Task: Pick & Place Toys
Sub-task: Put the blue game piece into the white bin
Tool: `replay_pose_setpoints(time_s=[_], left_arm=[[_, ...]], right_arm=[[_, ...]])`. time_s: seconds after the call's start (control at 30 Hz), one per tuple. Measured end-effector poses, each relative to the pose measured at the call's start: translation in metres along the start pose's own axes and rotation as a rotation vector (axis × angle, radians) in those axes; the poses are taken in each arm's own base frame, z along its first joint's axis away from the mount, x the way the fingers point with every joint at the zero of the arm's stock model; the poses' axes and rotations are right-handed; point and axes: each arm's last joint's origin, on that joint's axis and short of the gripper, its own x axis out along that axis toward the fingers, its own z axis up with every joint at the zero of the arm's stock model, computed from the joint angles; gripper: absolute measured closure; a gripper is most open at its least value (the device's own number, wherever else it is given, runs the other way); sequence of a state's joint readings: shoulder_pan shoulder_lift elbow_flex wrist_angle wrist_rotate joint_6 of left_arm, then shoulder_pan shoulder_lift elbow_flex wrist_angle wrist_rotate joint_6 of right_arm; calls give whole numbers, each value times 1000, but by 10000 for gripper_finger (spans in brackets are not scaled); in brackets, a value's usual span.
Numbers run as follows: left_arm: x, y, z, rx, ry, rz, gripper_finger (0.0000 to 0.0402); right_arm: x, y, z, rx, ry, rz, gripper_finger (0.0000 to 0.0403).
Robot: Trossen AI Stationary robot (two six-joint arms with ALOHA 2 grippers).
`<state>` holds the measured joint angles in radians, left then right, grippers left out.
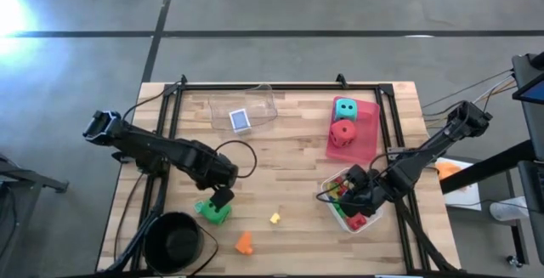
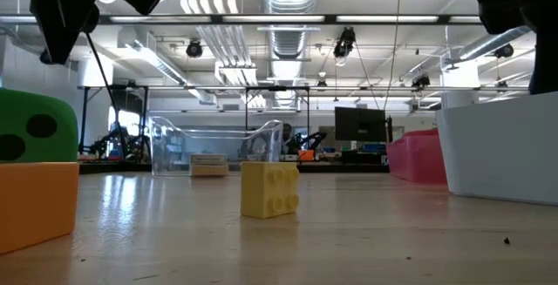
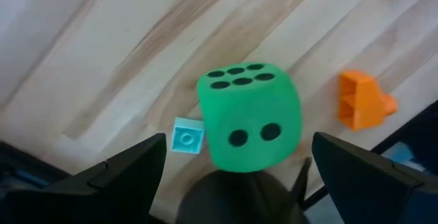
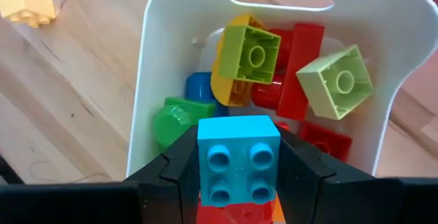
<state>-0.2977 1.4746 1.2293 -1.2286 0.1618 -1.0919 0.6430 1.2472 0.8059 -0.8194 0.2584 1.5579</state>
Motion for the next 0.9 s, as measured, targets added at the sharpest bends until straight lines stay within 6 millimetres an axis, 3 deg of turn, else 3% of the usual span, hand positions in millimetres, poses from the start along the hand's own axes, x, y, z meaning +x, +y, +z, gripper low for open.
replay_pose_setpoints(time_s=[0.9], left_arm=[[2,-2,0,-12,2,-30,30]], right_arm=[[41,20,5,-74,69,-60,271]])
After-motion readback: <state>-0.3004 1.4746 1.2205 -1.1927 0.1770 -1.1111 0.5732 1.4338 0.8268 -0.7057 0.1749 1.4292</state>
